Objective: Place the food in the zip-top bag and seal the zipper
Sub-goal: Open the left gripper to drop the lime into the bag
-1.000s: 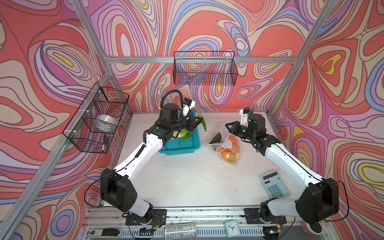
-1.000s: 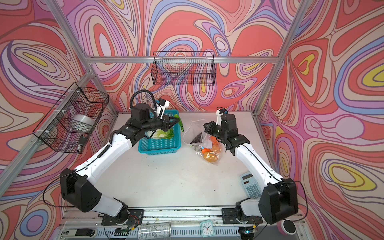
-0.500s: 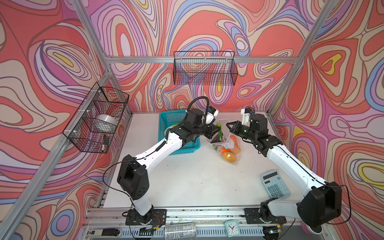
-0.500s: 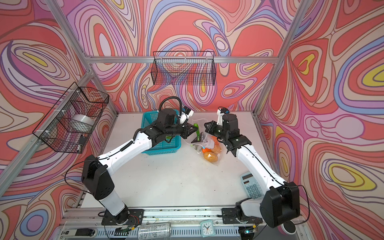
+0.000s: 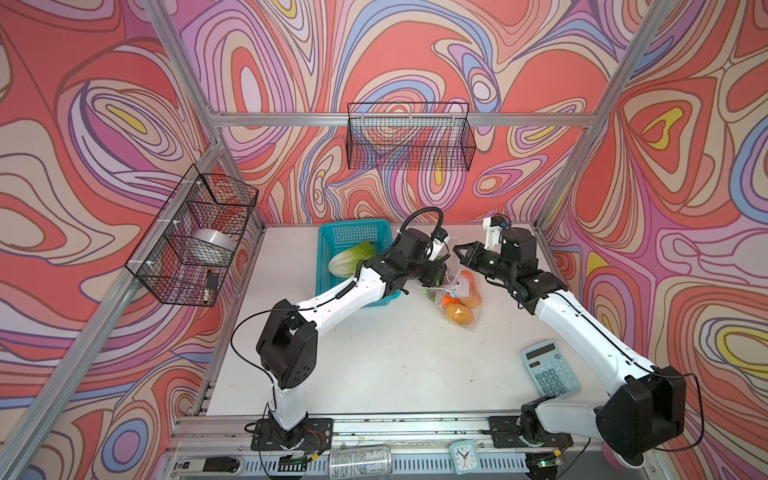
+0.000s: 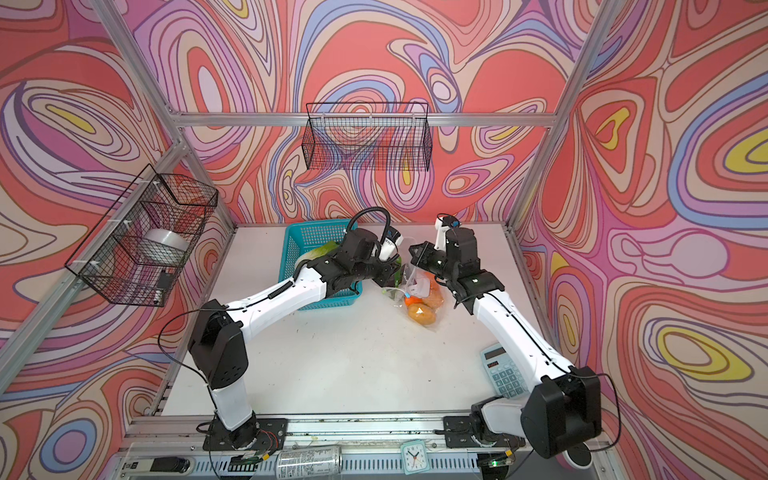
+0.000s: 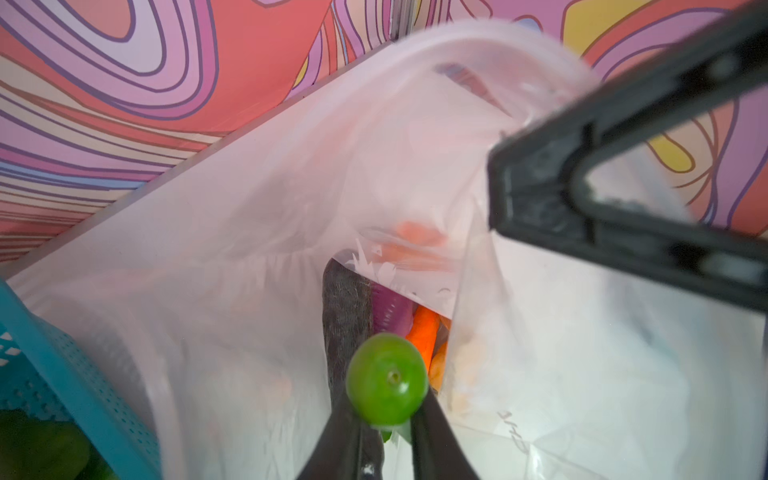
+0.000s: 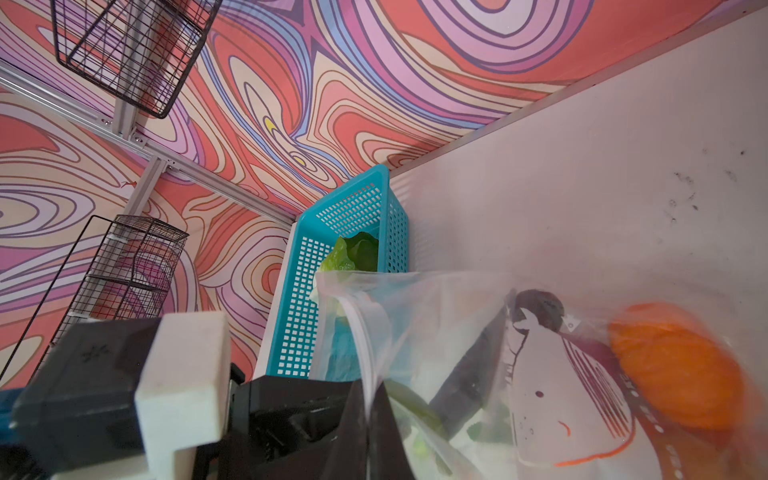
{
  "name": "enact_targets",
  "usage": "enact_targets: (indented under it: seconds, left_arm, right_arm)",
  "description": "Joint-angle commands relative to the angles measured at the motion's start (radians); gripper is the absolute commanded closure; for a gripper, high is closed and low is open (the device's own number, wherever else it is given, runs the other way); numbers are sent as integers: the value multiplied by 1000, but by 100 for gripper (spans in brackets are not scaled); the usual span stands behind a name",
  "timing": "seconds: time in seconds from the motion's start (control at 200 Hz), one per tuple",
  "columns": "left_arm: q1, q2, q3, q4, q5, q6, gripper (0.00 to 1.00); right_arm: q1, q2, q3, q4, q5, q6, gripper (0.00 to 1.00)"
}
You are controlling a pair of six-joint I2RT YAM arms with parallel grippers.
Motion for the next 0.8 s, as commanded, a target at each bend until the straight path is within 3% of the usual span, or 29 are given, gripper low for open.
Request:
enact_targets:
  seconds: [0.0,0.095,0.255,0.431,0.711,0.791]
  left_arm:
    - [0,-9,44,-70,-2,6,35]
    - [-1,-46,52,-81,-17,-14,18]
    - [0,-139,53,-111,-112,-61,10]
    - [24,-183,52,-241,-228,-136,11]
    - [68,-105,39,-353,-117,-247,21]
    - [79,-65,63,-368,-70,-273,29]
  right_arm:
    - [1,-16,-6,11,7,0,100]
    - [1,-16,-5,9,10,-2,100]
    - [1,-15,0,7,11,-3,100]
    - [1,-17,-5,11,8,-4,100]
    - [1,-17,-9,11,8,-3,100]
    - [1,-19,-11,7,11,-3,100]
